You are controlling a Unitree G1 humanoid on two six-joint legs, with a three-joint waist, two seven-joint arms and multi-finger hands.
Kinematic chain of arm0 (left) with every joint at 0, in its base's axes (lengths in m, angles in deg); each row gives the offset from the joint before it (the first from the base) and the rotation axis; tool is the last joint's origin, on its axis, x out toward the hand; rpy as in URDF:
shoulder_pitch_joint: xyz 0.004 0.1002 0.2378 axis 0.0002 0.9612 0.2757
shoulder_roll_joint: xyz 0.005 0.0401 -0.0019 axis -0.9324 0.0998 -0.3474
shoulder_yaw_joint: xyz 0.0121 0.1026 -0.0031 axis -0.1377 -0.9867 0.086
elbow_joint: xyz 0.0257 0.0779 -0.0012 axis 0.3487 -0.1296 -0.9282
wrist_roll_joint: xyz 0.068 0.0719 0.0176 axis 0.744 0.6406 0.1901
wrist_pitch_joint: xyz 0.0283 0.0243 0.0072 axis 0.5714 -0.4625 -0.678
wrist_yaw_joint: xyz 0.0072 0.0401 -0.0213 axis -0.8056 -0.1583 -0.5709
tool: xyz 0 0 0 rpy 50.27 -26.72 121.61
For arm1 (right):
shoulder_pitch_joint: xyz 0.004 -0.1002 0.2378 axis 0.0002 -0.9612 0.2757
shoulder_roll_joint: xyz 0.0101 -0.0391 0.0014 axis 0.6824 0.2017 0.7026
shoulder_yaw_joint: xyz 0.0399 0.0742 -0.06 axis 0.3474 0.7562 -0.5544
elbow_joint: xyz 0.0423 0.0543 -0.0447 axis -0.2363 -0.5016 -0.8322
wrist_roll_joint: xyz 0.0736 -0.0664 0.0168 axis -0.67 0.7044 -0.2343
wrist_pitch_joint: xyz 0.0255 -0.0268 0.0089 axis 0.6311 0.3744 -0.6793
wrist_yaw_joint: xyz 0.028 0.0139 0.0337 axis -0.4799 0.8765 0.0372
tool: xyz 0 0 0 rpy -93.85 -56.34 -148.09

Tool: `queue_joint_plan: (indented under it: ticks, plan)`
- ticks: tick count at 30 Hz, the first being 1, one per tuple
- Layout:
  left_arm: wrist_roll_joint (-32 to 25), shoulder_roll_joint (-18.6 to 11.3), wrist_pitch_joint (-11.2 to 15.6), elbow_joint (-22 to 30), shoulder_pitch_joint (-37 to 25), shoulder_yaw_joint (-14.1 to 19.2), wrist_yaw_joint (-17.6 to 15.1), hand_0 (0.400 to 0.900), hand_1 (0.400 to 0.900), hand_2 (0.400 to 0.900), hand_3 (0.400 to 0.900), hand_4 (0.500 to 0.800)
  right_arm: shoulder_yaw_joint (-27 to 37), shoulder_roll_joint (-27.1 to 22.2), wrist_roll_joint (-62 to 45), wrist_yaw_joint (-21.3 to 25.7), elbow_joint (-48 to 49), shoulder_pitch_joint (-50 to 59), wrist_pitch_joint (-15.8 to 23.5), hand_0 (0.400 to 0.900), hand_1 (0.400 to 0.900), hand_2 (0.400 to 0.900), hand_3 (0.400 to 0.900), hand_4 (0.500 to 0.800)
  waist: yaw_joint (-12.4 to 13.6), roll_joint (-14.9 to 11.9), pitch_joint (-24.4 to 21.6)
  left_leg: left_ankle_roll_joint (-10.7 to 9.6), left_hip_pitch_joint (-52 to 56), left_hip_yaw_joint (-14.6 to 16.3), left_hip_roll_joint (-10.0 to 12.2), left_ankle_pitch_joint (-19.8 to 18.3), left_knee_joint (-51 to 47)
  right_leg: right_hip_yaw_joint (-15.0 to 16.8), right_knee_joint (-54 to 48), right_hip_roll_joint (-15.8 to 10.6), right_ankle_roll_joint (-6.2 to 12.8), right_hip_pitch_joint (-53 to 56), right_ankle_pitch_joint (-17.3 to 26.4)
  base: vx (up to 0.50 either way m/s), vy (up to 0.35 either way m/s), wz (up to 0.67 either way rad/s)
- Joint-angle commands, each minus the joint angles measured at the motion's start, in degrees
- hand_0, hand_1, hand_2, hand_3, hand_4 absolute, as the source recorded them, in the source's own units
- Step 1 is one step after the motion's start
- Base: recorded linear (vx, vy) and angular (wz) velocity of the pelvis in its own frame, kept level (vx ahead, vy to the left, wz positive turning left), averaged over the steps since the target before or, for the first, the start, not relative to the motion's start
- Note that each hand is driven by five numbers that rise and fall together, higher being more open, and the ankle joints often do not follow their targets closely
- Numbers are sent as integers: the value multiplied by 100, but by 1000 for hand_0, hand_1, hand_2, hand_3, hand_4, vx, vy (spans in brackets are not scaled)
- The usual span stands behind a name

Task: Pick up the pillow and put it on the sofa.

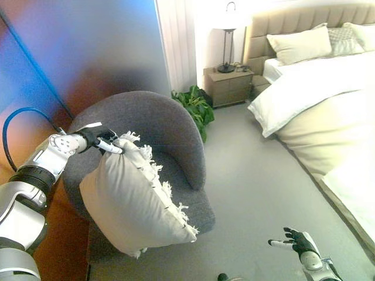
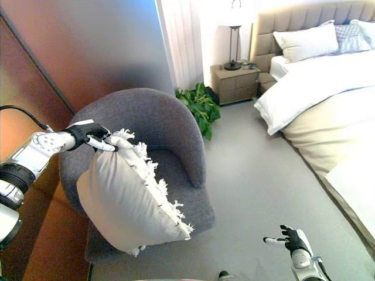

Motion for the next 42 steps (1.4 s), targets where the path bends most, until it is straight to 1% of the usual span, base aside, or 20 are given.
queue_joint_plan:
  ticks: [1,4,7,8,9,12,14,17,18,21,25,27,30,33,34,36,39,40,41,42]
  plan:
    - [216,-168,479,-756,-2102,439,-546,400,400,400,400,500,-296,-581,65,121,-81,358,379,900,900,900,900,800,-19,62,-499,-31,-43,-24,83,-510,439,-112,408,-327,620,-91,-494,78,-16,-16]
    - [406,-151,425,-946,-2246,359,-675,400,400,400,400,500,-316,-597,77,121,-83,329,393,900,900,900,900,800,-89,57,-486,-32,-32,18,89,-521,455,-45,402,-319,627,-117,-474,78,-21,-15]
    - [500,-106,252,-1176,-2310,354,-921,400,400,400,400,500,-310,-619,98,85,-132,331,415,900,900,900,900,800,-135,53,-483,-32,-16,48,96,-531,468,-9,364,-317,630,-112,-448,79,-18,-11]
    - [486,-94,179,-1266,-2329,363,-1023,806,806,806,806,744,-320,-621,113,78,-152,325,432,900,900,900,900,800,-149,50,-485,-29,-7,54,95,-533,463,0,356,-314,629,-109,-444,73,-19,-11]
    - [456,-84,134,-1375,-2355,394,-1075,900,900,900,900,800,-326,-615,124,72,-157,306,457,900,900,900,900,800,-168,45,-486,-29,-9,59,95,-534,464,11,348,-309,628,-112,-443,68,-23,-10]
    - [361,-38,37,-1553,-2352,496,-1189,900,900,900,900,800,-335,-617,138,45,-137,251,499,900,900,900,900,800,-203,18,-480,-27,-27,61,105,-544,489,24,356,-301,621,-131,-448,43,-26,-7]
    - [244,-22,36,-1633,-2338,562,-1278,900,900,900,900,800,-351,-617,114,39,-152,234,523,900,900,900,900,800,-206,0,-480,-28,-30,54,112,-547,486,25,346,-290,613,-130,-457,18,-17,-3]
    - [57,5,37,-1636,-2268,692,-1431,900,900,900,900,800,-345,-626,145,7,-204,219,555,900,900,900,900,800,-201,-20,-499,-31,-24,29,116,-543,474,32,322,-264,592,-109,-469,7,-2,1]
    - [-31,22,-9,-1615,-2257,730,-1446,900,900,900,900,800,-345,-632,129,0,-213,208,573,900,900,900,900,800,-197,-29,-497,-32,-29,21,121,-539,476,32,325,-255,584,-102,-480,12,-9,8]
    - [-287,49,-131,-1461,-2211,826,-1545,900,900,900,900,800,-326,-645,87,-41,-223,198,584,900,900,900,900,800,-153,-52,-504,-37,-39,-25,133,-524,468,2,329,-229,561,-75,-510,-3,-11,12]
    - [-601,53,-192,-1266,-2160,970,-1630,900,900,900,900,800,-308,-582,54,1,-241,173,594,900,900,900,900,800,-79,-71,-520,-45,-70,-94,155,-501,475,-51,352,-201,526,-46,-562,-26,-5,17]
    - [-664,61,-134,-1152,-2105,1047,-1755,900,900,900,900,800,-291,-568,41,-2,-257,187,598,900,900,900,900,800,-43,-80,-525,-48,-79,-134,164,-496,475,-76,355,-191,509,-26,-585,-40,-2,17]
    - [-942,30,-86,-1004,-2068,1168,-1873,900,900,900,900,800,-280,-551,19,-5,-328,217,615,900,900,900,900,800,28,-78,-548,-63,-92,-192,177,-475,457,-114,348,-179,497,6,-609,-47,9,18]
    - [-1350,-24,-34,-820,-2058,1265,-1994,900,900,900,900,800,-265,-558,-14,-44,-348,251,606,900,900,900,900,800,99,-80,-571,-78,-109,-237,185,-454,441,-162,339,-179,494,34,-625,-50,0,15]
    - [-1536,-50,-67,-705,-2034,1316,-2019,900,900,900,900,800,-268,-546,-53,-34,-327,252,588,900,900,900,900,800,133,-82,-576,-82,-114,-255,186,-453,437,-188,337,-185,491,47,-633,-48,-6,14]
    - [-1771,-121,-139,-451,-1887,1496,-2021,900,900,900,900,800,-230,-511,-54,-13,-301,239,567,900,900,900,900,800,214,-80,-574,-90,-118,-312,188,-447,421,-244,335,-196,491,68,-641,-54,0,12]
    - [-2360,-179,-92,-80,-1537,1834,-2012,900,900,900,900,800,-155,-421,-87,64,-283,203,546,900,900,900,900,800,337,-87,-556,-94,-132,-399,172,-448,397,-328,313,-223,493,111,-652,-60,-2,11]
    - [-2668,-194,-50,58,-1357,1991,-2031,900,900,900,900,800,-113,-391,-92,87,-289,188,552,900,900,900,900,800,385,-95,-549,-95,-137,-426,167,-441,382,-358,303,-233,496,122,-647,-63,-7,11]
    - [-2814,-209,23,214,-1101,2217,-1965,900,900,900,900,800,-62,-351,-125,114,-279,174,535,900,900,900,900,800,445,-110,-535,-99,-143,-454,162,-436,368,-394,297,-246,497,132,-644,-69,-5,11]
    - [-2940,-199,96,379,-793,2503,-1972,900,900,900,900,800,-1,-306,-117,144,-271,146,530,900,900,900,900,800,502,-120,-517,-106,-150,-479,161,-429,350,-433,297,-259,501,140,-645,-73,1,11]
